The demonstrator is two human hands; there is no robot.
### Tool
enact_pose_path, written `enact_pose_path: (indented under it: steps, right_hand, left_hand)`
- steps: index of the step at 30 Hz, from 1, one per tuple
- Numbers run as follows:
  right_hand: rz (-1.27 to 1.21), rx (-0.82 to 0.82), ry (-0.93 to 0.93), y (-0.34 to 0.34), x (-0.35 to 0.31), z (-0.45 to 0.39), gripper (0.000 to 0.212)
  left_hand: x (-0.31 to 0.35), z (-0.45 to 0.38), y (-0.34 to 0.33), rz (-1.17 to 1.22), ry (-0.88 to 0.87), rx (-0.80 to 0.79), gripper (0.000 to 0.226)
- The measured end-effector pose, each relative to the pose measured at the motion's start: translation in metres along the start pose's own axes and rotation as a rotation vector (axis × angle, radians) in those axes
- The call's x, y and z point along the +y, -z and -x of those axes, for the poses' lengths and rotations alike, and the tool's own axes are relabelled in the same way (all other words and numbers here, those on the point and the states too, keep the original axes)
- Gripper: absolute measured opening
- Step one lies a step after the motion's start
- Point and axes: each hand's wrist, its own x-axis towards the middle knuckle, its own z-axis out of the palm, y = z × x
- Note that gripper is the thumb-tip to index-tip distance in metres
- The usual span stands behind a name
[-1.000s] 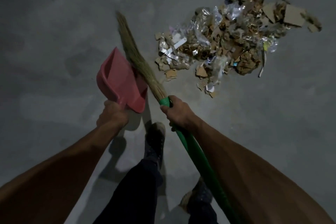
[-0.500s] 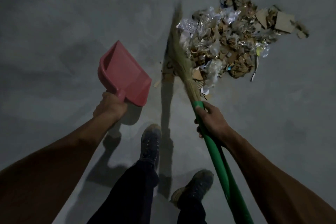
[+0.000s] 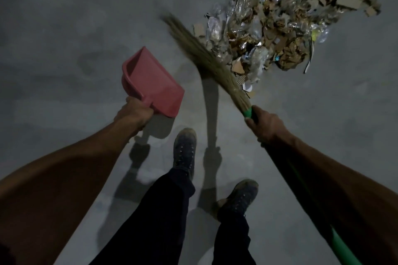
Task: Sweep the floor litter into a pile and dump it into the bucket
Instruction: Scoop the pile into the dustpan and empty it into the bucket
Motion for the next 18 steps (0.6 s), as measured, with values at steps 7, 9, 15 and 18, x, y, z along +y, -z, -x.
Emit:
enact_pose_path:
  steps: [7, 9, 15, 18]
  right_hand:
    - [-0.301, 0.092, -0.039, 0.015, 0.020, 0.047, 0.050]
    - [-0.321, 0.147, -0.057, 0.012, 0.029, 0.050, 0.056]
    - [-0.381, 0.295, -0.066, 0.010, 0.040, 0.018, 0.053]
    - [-0.466, 0.349, -0.071, 0.009, 0.042, -0.008, 0.049]
  left_hand:
    - [0.005, -0.001, 0.000, 0.095, -0.112, -0.188, 0.026]
    - [0.012, -0.003, 0.001, 0.102, -0.135, -0.207, 0.017]
    - [0.030, -0.029, -0.019, 0.123, -0.168, -0.212, 0.013]
    - [0.043, -0.046, -0.034, 0.116, -0.178, -0.210, 0.012]
